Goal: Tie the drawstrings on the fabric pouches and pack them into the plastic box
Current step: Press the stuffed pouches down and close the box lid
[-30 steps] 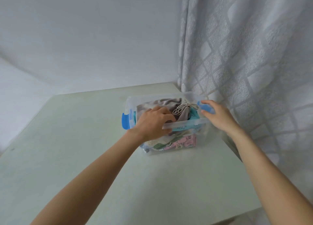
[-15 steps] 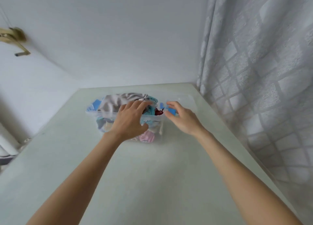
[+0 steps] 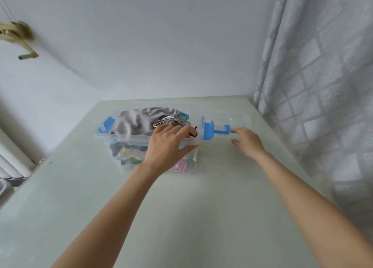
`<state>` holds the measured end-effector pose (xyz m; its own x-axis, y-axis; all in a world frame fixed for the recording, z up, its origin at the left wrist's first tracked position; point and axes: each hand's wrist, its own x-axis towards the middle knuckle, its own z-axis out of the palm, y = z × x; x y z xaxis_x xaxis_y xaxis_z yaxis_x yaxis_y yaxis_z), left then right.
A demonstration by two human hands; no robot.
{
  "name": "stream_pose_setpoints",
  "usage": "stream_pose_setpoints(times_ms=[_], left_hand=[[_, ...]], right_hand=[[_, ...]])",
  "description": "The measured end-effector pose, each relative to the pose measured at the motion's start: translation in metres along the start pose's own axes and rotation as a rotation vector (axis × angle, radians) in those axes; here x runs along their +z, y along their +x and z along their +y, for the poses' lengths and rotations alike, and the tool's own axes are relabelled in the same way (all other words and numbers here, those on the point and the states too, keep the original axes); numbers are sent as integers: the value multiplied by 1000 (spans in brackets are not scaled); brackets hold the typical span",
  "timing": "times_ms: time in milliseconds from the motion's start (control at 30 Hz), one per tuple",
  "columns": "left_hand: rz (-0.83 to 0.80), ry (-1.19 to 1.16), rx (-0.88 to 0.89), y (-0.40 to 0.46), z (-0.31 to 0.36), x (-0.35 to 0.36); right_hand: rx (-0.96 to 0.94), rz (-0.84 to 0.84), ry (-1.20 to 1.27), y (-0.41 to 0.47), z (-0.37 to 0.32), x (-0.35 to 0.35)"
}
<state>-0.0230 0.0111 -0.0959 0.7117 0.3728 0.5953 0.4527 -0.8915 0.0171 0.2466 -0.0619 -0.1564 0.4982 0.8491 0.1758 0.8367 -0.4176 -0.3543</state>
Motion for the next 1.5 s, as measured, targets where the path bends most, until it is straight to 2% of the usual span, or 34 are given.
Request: stream_pose_setpoints(times_ms=[100,200,367,467,567,667,800,867,933,967,1033,1133,1200,1300,1367,1500], left_hand=[[-23,-51,51,4,-6,1],[-24,-150,33,6,-8,4],[78,-124,27,9,-6,12],[69,-149,-6,16,3,12],[23,-242,-32,23,25,13],[33,-230,71,23,50,6],[229,-144,254,9,32,-27],[389,-158,216,-7,11,-51],[479,-151,98,-22,-10,-72],[463,-142,24,-28,-23,-80],[293,-142,-86,-31,-46,-86],[-96,-110,-80,-29,-69,-86],[-246,-62,-48,-26,-73,-80],[-329,-36,-14,-22,-76,-71],[-337,-37,-6,-15,-76,-68],[-346,-51,7,8,-62,-70]], right_hand=[[-27,-26,-112,16,6,10],[-57,38,-60,23,9,16],[-16,248,180,25,4,5],[31,358,372,23,-4,-25],[-63,440,442,9,-22,-69],[-224,454,418,-19,-51,-109],[-394,402,375,-52,-93,-130],[-444,363,329,-62,-113,-124],[-477,328,277,-66,-131,-112],[-491,308,265,-67,-141,-106],[-502,265,260,-67,-154,-95],[-470,207,204,-66,-158,-84],[-427,160,196,-67,-152,-82],[-382,126,291,-70,-142,-84],[-380,177,346,-68,-138,-89],[-203,233,219,-47,-131,-92]])
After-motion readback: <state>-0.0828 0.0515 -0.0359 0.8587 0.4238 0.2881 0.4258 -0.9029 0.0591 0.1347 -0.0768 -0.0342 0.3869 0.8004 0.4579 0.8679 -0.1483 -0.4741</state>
